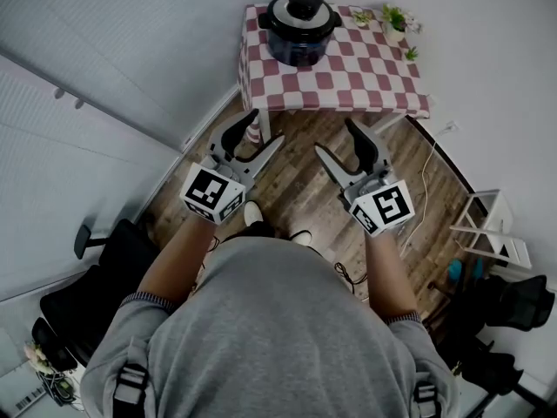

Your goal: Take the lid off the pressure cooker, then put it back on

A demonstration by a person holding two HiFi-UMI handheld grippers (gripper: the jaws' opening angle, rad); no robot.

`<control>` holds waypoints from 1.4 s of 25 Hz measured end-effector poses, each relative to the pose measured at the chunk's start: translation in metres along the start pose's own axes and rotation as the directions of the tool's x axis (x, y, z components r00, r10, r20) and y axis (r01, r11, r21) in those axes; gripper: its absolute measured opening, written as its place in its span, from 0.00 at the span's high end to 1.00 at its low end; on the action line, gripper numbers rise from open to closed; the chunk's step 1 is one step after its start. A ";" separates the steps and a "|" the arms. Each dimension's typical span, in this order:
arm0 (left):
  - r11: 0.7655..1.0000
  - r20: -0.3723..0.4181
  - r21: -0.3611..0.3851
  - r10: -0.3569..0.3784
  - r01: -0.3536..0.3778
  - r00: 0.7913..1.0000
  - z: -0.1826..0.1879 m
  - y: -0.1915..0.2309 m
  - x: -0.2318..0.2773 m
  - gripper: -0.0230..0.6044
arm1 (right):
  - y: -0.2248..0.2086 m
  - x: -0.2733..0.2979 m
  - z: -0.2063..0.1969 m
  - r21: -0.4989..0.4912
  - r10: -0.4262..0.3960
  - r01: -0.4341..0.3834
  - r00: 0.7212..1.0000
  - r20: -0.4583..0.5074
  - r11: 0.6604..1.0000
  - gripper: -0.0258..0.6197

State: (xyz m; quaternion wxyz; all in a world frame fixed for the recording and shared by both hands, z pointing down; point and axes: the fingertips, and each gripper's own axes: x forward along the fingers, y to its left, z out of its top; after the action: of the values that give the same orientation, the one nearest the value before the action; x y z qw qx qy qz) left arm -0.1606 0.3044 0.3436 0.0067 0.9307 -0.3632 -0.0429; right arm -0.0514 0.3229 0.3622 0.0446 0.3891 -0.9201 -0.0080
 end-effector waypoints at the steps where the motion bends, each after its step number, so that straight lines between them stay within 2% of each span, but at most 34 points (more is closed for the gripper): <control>1: 1.000 0.003 0.000 0.000 0.000 1.000 0.000 0.002 0.000 0.52 | 0.000 0.003 -0.001 0.002 0.002 -0.002 1.000 -0.004 1.000 0.44; 8: 0.999 0.005 0.030 -0.012 0.012 1.000 0.000 0.010 0.003 0.48 | -0.001 0.019 0.002 0.008 -0.008 0.008 1.000 0.009 1.000 0.32; 17: 1.000 -0.004 0.020 -0.006 0.006 1.000 -0.005 0.052 0.000 0.47 | 0.004 0.059 -0.002 0.011 -0.015 0.015 1.000 -0.012 1.000 0.32; 25: 0.999 -0.002 0.009 -0.038 0.038 0.999 -0.007 0.096 0.003 0.47 | -0.003 0.095 -0.004 0.011 -0.063 0.064 0.997 -0.034 0.998 0.32; 31: 0.999 -0.014 -0.008 -0.053 0.053 0.998 -0.014 0.118 0.016 0.47 | -0.022 0.108 -0.011 0.024 -0.100 0.101 0.994 -0.054 0.995 0.32; 35: 0.998 -0.037 0.004 -0.060 0.060 0.998 -0.023 0.136 0.035 0.47 | -0.050 0.122 -0.022 0.037 -0.115 0.118 0.991 -0.073 0.992 0.32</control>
State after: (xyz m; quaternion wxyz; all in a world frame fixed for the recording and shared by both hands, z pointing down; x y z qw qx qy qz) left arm -0.2245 0.1803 0.3703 0.0097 0.9418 -0.3351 -0.0251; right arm -0.0980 0.2013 0.3903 0.0686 0.4431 -0.8936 0.0223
